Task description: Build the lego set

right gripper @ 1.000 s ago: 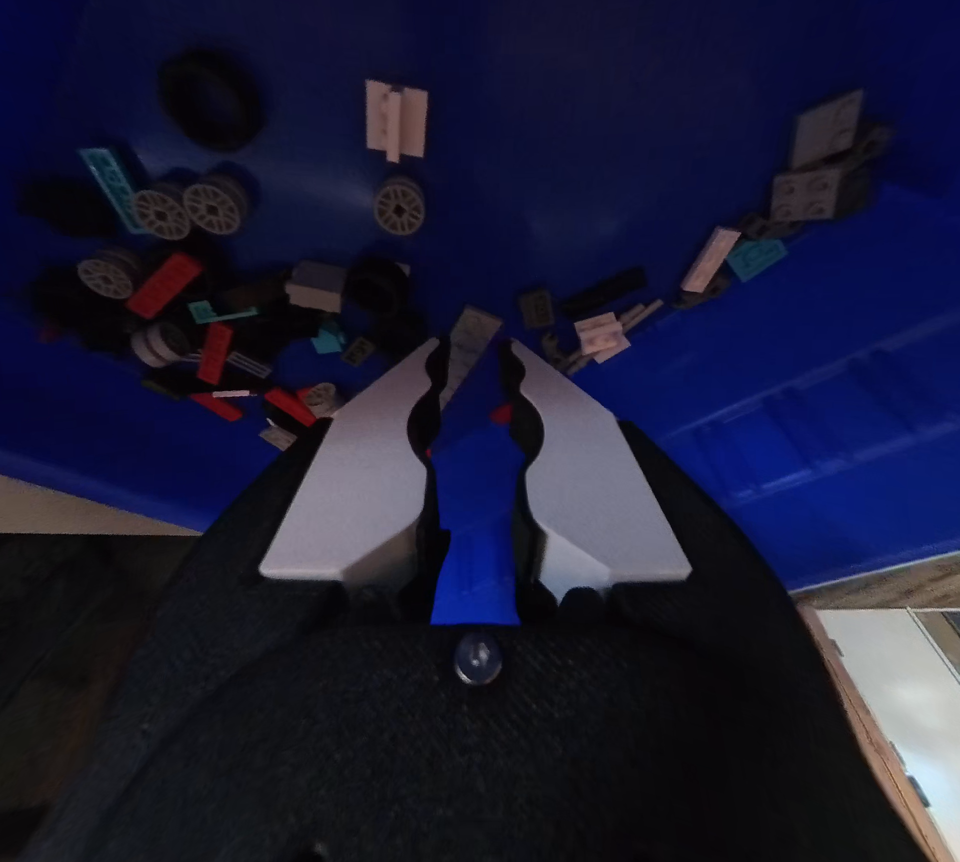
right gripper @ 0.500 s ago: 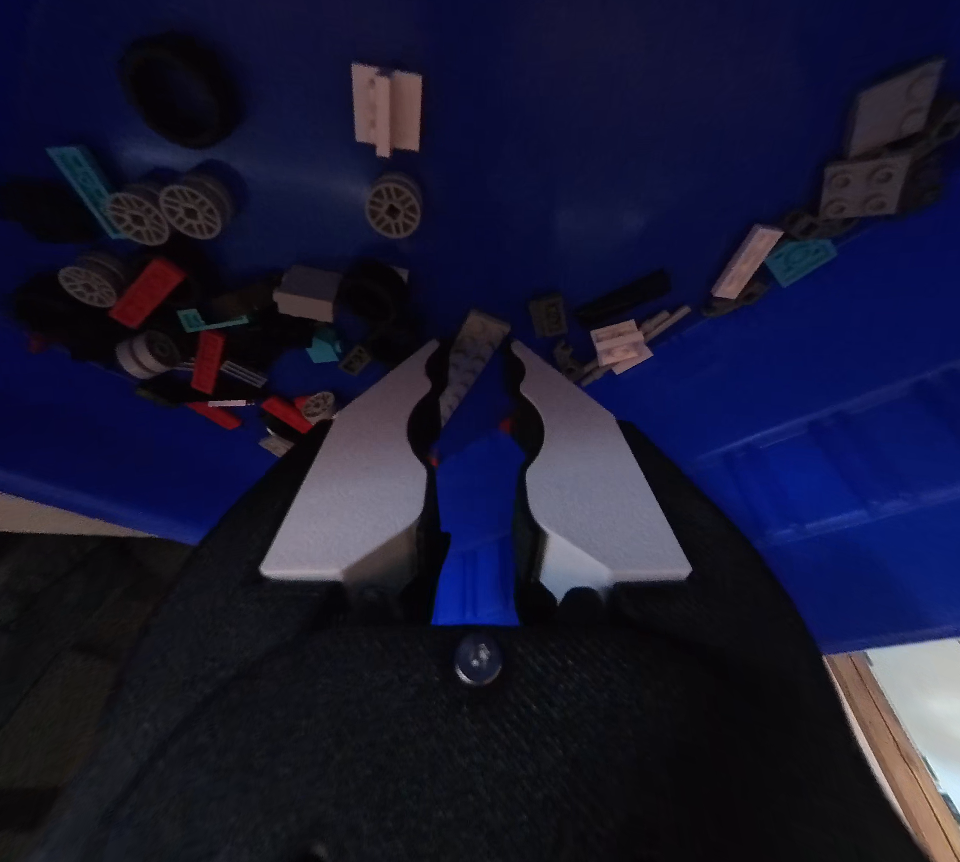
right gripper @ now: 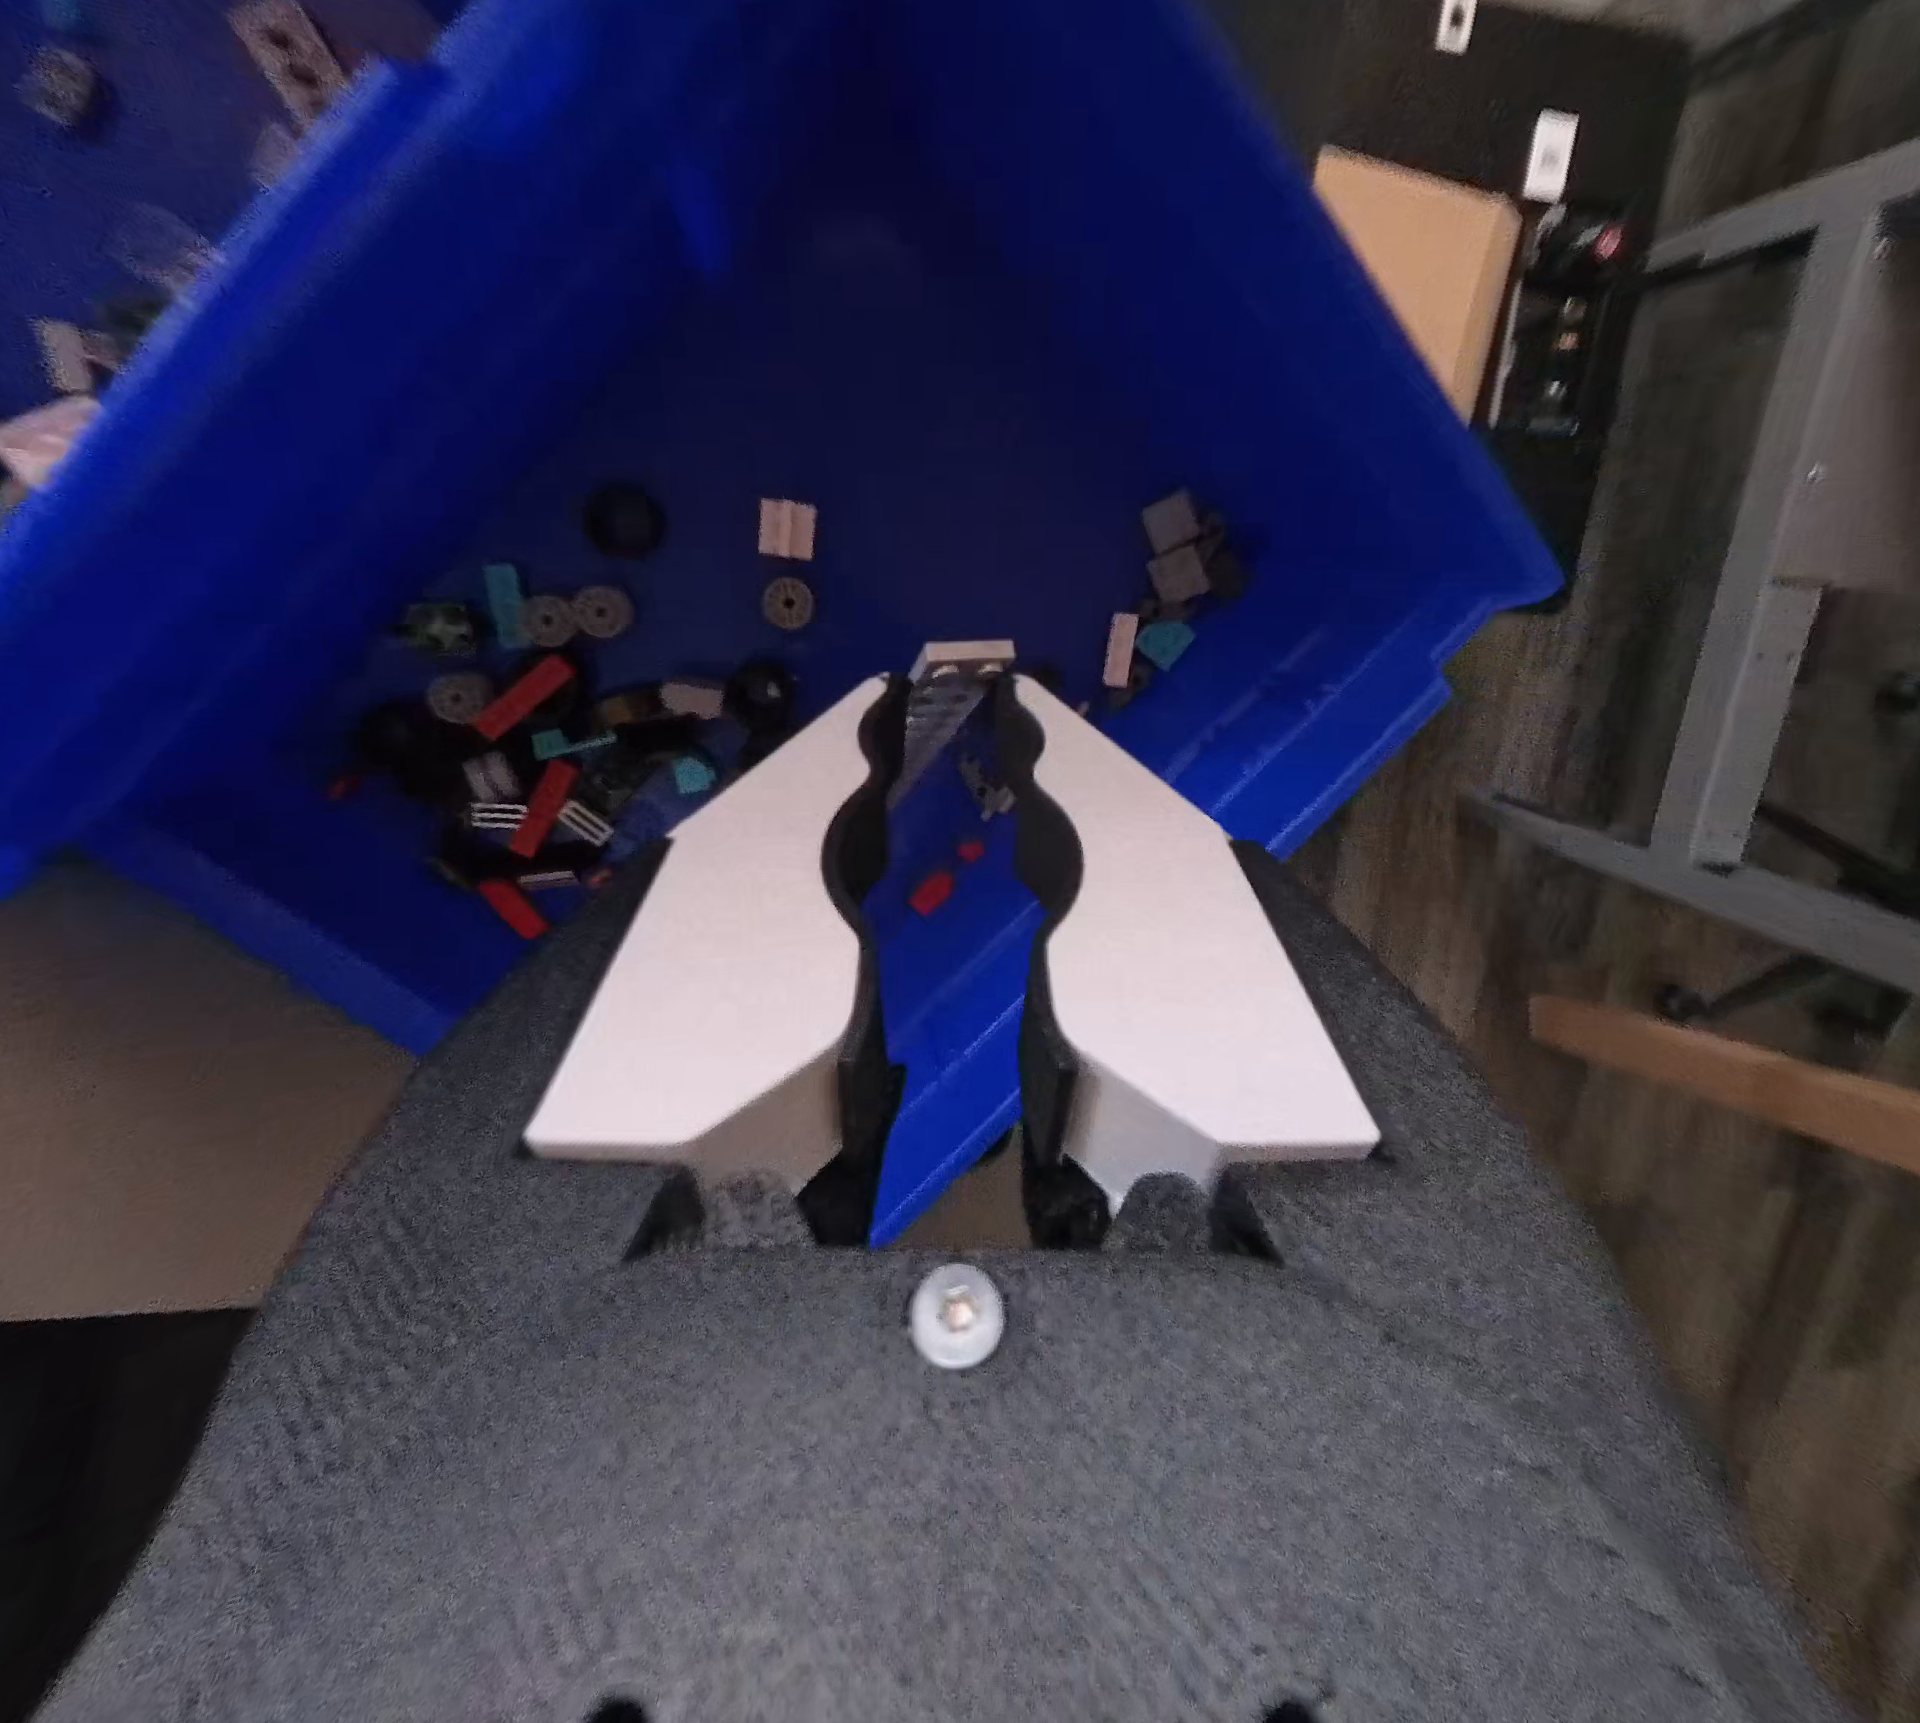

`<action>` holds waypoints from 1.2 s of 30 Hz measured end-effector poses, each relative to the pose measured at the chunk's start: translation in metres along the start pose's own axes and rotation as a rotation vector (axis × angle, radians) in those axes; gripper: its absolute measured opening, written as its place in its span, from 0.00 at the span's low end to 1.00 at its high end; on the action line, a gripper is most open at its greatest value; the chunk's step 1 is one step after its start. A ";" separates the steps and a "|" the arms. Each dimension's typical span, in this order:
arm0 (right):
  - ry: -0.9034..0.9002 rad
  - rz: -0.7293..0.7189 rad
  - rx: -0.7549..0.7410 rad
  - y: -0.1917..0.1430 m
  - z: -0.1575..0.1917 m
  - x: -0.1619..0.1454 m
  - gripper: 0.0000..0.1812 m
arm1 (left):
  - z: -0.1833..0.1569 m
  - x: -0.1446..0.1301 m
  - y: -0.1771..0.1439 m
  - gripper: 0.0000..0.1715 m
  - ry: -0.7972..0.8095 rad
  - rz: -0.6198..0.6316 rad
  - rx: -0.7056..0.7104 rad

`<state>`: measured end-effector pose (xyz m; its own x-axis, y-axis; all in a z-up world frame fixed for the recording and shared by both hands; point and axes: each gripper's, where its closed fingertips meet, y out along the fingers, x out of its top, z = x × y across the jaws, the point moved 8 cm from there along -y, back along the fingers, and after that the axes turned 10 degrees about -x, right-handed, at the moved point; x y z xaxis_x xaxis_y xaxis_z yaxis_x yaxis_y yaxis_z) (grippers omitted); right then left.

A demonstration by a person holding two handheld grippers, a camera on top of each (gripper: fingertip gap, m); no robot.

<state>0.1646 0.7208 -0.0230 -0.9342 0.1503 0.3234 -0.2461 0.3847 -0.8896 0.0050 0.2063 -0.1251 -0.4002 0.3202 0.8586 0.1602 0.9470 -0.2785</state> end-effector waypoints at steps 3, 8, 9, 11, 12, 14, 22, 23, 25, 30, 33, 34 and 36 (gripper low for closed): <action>0.006 -0.132 -0.003 -0.032 0.004 0.004 0.12 | 0.000 0.000 0.000 0.21 -0.002 -0.005 0.001; -0.024 -0.345 0.050 -0.100 0.035 0.012 0.11 | 0.000 0.001 -0.002 0.21 -0.003 -0.019 0.001; -0.041 -0.386 0.071 -0.115 0.047 0.013 0.11 | 0.000 0.002 -0.002 0.21 -0.001 -0.023 0.001; -0.088 -0.460 0.121 -0.143 0.074 0.018 0.11 | -0.001 0.003 -0.004 0.21 0.005 -0.036 0.000; -0.118 -0.492 0.151 -0.155 0.091 0.020 0.11 | -0.001 0.004 -0.005 0.21 0.008 -0.044 -0.002; -0.196 -0.536 0.213 -0.174 0.129 0.023 0.11 | -0.005 0.007 -0.009 0.21 0.002 -0.076 -0.019; -0.542 -0.579 0.445 -0.180 0.308 0.021 0.11 | -0.027 0.004 -0.057 0.20 0.055 -0.228 0.035; -0.584 -0.579 0.473 -0.177 0.330 0.019 0.11 | -0.029 -0.003 -0.067 0.20 0.045 -0.250 0.045; -0.666 -0.567 0.525 -0.169 0.373 0.016 0.11 | -0.033 -0.017 -0.087 0.20 0.025 -0.283 0.083; -0.821 -0.523 0.622 -0.150 0.460 0.017 0.11 | -0.045 -0.047 -0.127 0.21 -0.040 -0.268 0.163; -0.863 -0.514 0.663 -0.142 0.498 0.023 0.11 | -0.049 -0.053 -0.151 0.20 -0.090 -0.322 0.168; -0.867 -0.515 0.674 -0.139 0.508 0.025 0.11 | -0.050 -0.054 -0.158 0.20 -0.100 -0.344 0.173; -0.863 -0.510 0.709 -0.135 0.526 0.027 0.10 | -0.050 -0.056 -0.171 0.20 -0.100 -0.372 0.198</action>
<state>0.0371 0.1935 -0.0639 -0.4881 -0.6280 0.6062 -0.4680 -0.3979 -0.7891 0.0448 0.0249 -0.1037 -0.4848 -0.0518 0.8731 -0.1838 0.9820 -0.0438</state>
